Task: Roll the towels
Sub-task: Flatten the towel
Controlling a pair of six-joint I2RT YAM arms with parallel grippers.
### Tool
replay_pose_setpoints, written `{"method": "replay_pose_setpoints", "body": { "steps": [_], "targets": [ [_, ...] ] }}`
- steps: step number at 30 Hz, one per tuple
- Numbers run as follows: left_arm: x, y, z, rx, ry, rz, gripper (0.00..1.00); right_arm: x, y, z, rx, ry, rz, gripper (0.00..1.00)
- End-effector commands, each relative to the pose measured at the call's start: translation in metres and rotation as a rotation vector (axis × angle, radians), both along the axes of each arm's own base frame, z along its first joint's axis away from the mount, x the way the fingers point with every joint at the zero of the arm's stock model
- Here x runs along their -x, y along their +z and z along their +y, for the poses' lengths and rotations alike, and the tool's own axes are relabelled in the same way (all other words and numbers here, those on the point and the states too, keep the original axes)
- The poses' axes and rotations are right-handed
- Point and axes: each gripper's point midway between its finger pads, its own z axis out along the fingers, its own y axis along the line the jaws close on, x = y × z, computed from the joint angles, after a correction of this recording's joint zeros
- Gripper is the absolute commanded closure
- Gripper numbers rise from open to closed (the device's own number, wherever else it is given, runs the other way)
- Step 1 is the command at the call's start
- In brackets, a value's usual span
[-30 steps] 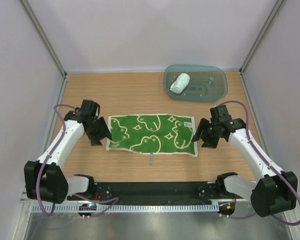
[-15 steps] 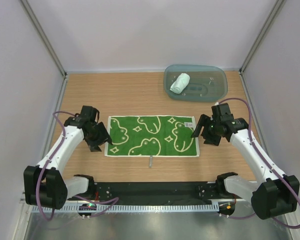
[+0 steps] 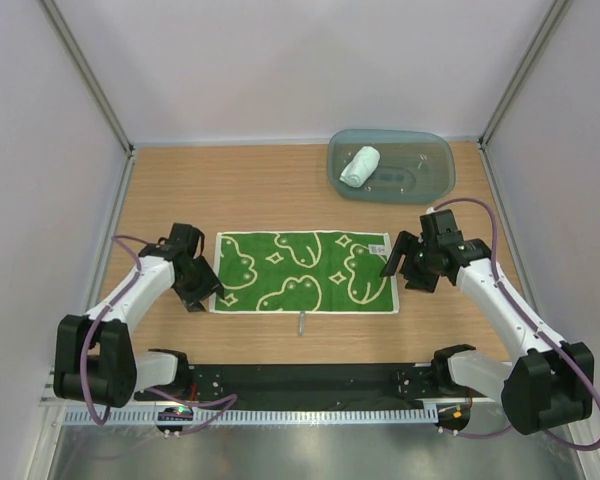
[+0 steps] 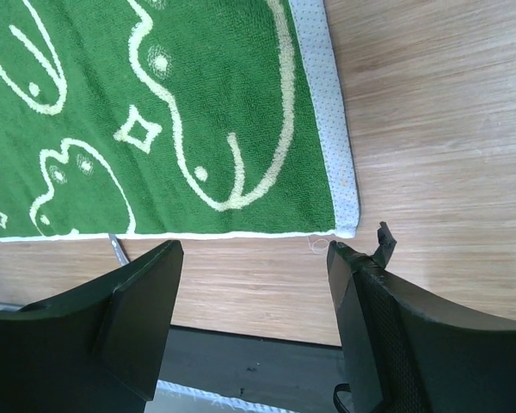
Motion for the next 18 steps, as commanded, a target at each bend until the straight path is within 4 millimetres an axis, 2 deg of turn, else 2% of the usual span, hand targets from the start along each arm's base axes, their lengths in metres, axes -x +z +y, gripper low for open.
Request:
{"method": "replay_pose_setpoints", "body": {
  "steps": [1,10,18],
  "targets": [
    [-0.017,-0.006,0.014,-0.091,0.055,-0.066,0.46,-0.008,0.000,0.002,0.004,0.027,-0.029,0.25],
    [-0.020,-0.024,0.022,-0.137,0.075,-0.068,0.49,-0.012,-0.008,0.002,0.016,0.040,-0.014,0.25],
    [-0.016,-0.036,0.014,-0.101,0.054,-0.040,0.61,-0.014,-0.017,0.000,0.032,0.037,0.008,0.25]
  ]
}}
